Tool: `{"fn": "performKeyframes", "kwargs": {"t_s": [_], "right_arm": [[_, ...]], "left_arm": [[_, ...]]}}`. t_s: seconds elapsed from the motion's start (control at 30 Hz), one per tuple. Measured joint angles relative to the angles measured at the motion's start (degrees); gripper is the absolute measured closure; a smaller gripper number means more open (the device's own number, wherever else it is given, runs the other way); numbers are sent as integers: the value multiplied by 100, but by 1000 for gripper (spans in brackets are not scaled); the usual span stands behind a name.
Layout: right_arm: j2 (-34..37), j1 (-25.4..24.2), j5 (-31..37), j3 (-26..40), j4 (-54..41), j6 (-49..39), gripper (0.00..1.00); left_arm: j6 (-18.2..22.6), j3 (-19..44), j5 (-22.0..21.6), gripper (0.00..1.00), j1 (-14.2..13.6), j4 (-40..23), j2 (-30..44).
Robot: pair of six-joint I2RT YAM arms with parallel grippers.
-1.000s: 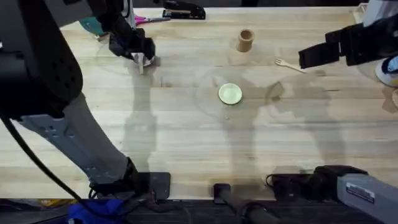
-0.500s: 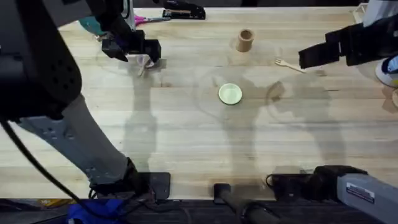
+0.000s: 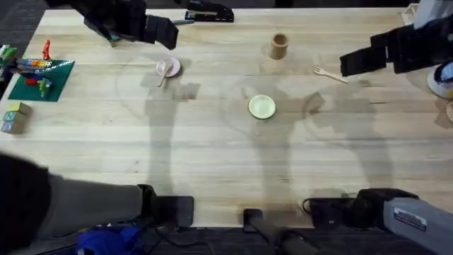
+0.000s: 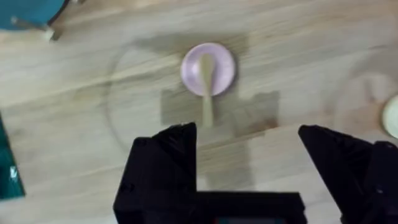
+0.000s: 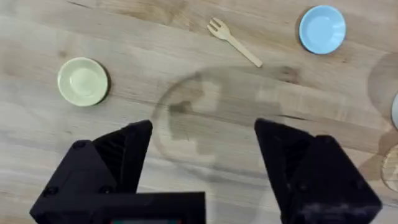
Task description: Pick up a utensil and set it on the pink plate, then put the other utensil in the container.
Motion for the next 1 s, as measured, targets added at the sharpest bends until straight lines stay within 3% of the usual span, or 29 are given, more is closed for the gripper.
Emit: {"fn": "performKeyframes", "kwargs": {"t_s": [0.2,0.4,0.57,0.67,0.83,1.0], "right_arm": [[0,0,0,0,0,-2,4],[0,0,0,0,0,18,4],[1,-2,0,0,0,119,4],[0,-9,0,0,0,158,4],[0,-133,-8,0,-10,436,4],[0,-179,-22,0,-74,643,4]], "left_arm": [[423,-566,742,4,0,332,-842],[1094,-1796,1915,5,-2,1609,-1543],[2110,-2357,2631,7,-32,2314,-1258],[2506,-2422,2930,6,-70,2610,-874],[2794,-2424,3425,6,-111,3207,-356],[2878,-2424,3619,6,-131,3536,-55]]}}
